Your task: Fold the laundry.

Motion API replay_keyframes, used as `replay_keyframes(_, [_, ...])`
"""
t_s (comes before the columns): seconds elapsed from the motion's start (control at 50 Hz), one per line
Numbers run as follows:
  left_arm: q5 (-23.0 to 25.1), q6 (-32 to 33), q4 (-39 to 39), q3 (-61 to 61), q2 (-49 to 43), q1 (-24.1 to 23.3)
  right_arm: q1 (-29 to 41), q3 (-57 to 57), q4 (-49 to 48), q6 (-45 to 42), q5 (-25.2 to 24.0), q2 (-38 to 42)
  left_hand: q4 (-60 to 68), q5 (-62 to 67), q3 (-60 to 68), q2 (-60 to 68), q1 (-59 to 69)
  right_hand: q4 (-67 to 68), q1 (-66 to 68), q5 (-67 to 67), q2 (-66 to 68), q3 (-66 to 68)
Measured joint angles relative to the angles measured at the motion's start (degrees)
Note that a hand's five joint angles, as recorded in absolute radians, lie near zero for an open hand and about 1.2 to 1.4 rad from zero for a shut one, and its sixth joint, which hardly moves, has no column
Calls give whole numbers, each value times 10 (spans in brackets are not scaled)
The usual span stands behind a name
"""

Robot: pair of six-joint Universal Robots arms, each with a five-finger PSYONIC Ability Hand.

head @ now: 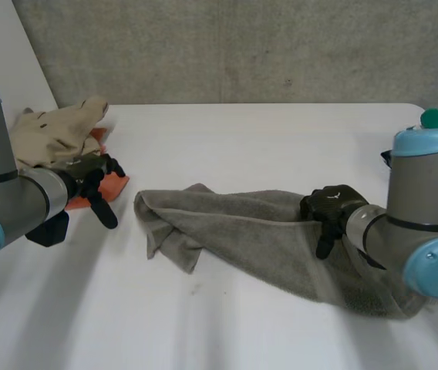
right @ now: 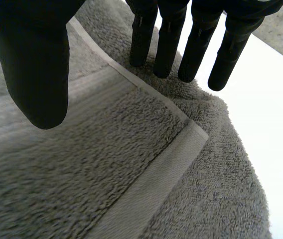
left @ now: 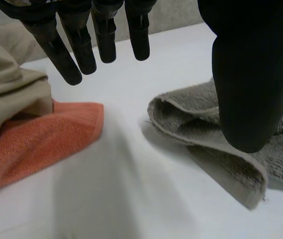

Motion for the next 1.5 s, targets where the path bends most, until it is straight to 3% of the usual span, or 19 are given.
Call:
replay_keyframes(0.08, [1, 1, 6, -11, 4, 0, 6, -10, -21, -16, 11, 24, -11, -12, -15, -11, -18, 21, 25, 21, 23, 23])
replay_keyframes(0.16, [1, 2, 12, -15, 7, 0, 8, -16, -34, -27, 14, 37, -37, -34, -36, -36, -46, 308, 315, 305, 327, 314])
replay_keyframes(0.2, [0, 3, 14, -14, 5, 0, 8, -16, -37, -28, 12, 37, -49, -38, -46, -49, -56, 372, 341, 354, 374, 364])
replay_keyframes(0.3, [-4, 3, 19, -6, -7, -4, 4, -14, -32, -16, -6, 7, -56, -38, -56, -56, -63, 379, 341, 354, 374, 370])
replay_keyframes(0.46, [-26, 4, 24, 27, -45, -13, -36, -20, 25, 11, -57, -109, -56, -38, -56, -56, -63, 380, 341, 354, 374, 374])
replay_keyframes(0.68, [-56, 4, 4, 103, -123, -36, -112, -44, 208, 17, -178, -282, -56, -38, -56, -56, -63, 380, 341, 354, 374, 374])
replay_keyframes(0.82, [-40, 2, -40, 156, -173, -64, -150, -43, 241, 33, -235, -351, -55, -37, -55, -55, -63, 380, 341, 354, 374, 377])
replay_keyframes(0.9, [-34, -10, -66, 191, -199, -83, -166, -44, 228, 52, -249, -375, 26, 31, 17, 21, 19, 380, 341, 354, 374, 377])
replay_keyframes(0.94, [-35, -18, -73, 204, -208, -90, -172, -44, 219, 57, -250, -378, 164, 166, 155, 171, 175, 380, 341, 354, 374, 377])
replay_keyframes(1.02, [-48, -36, -77, 233, -223, -99, -183, -41, 202, 61, -249, -368, 462, 459, 452, 460, 466, 381, 341, 354, 374, 377])
replay_keyframes(1.06, [-59, -42, -72, 250, -231, -101, -187, -41, 193, 58, -246, -352, 511, 494, 499, 508, 470, 381, 341, 354, 374, 377])
replay_keyframes(1.28, [-89, -7, -17, 379, -253, -104, -158, -96, 79, 42, -166, -226, 513, 494, 501, 511, 470, 381, 341, 354, 374, 377])
replay_keyframes(1.4, [-108, 29, 108, 476, -214, -97, -123, -167, -117, 81, -85, -172, 513, 494, 501, 511, 470, 383, 341, 354, 374, 378])
replay_keyframes(1.5, [-113, 44, 250, 511, -155, -84, -111, -196, -348, 134, -29, -160, 513, 494, 501, 511, 470, 383, 341, 354, 374, 378])
